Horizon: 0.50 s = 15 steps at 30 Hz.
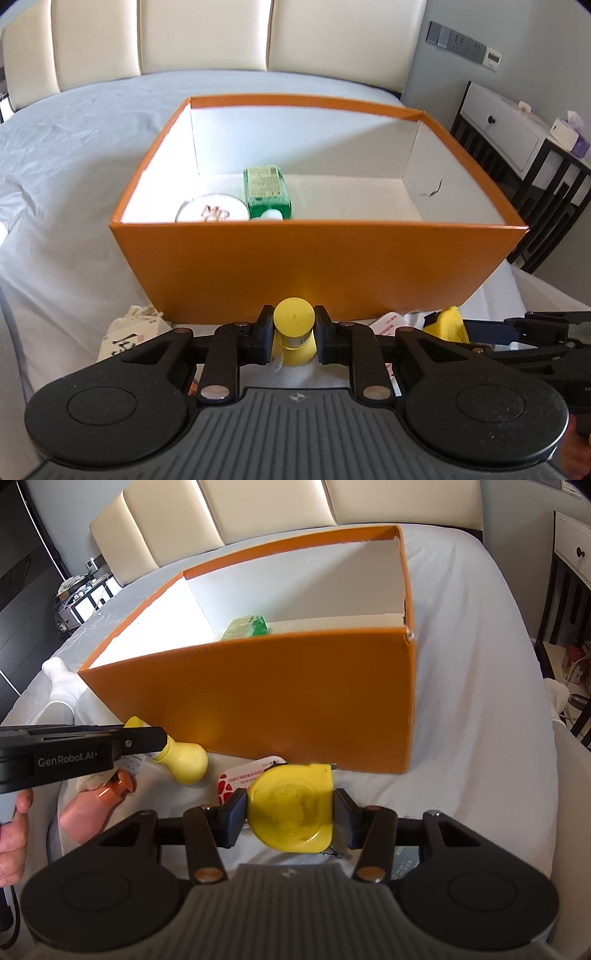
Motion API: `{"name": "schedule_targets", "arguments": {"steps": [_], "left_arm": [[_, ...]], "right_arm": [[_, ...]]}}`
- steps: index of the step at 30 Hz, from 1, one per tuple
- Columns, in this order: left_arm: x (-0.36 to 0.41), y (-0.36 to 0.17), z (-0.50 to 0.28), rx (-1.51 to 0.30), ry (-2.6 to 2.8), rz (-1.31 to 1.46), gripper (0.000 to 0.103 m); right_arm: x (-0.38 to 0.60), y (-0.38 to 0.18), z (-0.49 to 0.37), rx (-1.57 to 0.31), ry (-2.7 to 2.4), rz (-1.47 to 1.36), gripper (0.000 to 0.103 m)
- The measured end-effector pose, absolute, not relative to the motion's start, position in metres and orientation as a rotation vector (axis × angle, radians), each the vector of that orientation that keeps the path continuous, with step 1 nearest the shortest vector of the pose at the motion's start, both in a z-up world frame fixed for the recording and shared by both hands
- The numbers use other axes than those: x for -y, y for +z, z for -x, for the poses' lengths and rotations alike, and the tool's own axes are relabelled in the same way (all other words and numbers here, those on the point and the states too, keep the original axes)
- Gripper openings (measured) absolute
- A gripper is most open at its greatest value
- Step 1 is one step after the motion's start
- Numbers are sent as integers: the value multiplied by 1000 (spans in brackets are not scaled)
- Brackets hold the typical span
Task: Organize rigid objects
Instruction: 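Carry the yellow bottle into the box with the left tool while the right drops the compact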
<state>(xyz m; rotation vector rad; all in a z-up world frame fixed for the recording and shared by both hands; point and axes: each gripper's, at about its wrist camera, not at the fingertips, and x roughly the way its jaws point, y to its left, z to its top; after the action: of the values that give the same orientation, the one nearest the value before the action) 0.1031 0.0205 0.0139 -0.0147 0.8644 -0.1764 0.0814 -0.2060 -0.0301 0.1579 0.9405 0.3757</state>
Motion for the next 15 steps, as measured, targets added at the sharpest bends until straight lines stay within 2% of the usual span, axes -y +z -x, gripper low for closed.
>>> {"name": "schedule_targets", "arguments": {"steps": [7,15], "left_arm": [[-40,66,-90,-768,-233,66,24],[-61,107,-117,-656,-206,66,24]], "right_arm": [[195,20,-77,-844,490,-118,50],[166,79,-115,-781,631,-118,50]]}}
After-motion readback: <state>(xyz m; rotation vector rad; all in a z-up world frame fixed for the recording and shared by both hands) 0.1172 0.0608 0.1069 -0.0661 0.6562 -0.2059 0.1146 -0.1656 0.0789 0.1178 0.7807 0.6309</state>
